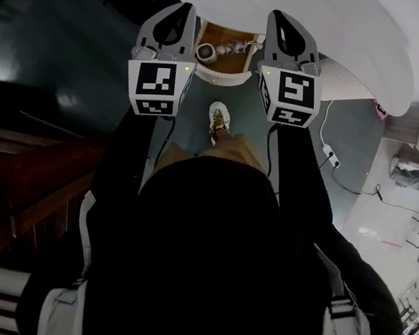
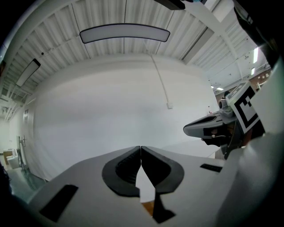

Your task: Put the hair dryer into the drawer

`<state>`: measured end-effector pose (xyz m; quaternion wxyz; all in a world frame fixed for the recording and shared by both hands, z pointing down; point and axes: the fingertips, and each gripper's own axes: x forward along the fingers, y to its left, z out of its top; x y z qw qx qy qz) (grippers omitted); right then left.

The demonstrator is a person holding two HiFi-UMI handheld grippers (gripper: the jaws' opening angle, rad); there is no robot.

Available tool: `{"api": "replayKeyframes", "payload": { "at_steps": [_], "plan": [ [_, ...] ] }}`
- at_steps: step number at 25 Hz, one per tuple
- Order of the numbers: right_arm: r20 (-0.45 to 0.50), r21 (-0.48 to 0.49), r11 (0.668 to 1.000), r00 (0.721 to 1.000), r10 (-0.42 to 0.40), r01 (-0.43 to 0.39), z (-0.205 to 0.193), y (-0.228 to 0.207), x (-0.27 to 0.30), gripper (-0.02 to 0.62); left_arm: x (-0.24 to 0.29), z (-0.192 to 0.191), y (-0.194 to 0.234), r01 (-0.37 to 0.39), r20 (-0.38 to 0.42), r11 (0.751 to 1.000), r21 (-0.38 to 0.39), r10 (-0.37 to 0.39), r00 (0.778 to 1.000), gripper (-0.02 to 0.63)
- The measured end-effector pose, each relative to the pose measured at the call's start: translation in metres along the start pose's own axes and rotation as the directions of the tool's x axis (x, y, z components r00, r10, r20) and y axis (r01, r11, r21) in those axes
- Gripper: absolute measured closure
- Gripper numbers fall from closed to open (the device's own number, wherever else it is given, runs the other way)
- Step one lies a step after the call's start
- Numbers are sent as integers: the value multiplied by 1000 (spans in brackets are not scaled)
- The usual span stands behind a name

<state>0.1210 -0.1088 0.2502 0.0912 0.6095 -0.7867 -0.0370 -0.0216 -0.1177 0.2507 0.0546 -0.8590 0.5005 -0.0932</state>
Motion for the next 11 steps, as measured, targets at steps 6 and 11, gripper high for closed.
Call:
{"api": "replayKeyframes", "payload": {
  "at_steps": [6,11],
  "plan": [
    [12,-3,1000,1000,-2,2,3,2,-5,569,-2,1,1,-2,7,1000,4,2,1000,589],
    [21,5,1000,1000,-8,8,6,1,-11,569,-6,2,1,-10,11,1000,3,9,1000,589]
  ]
}}
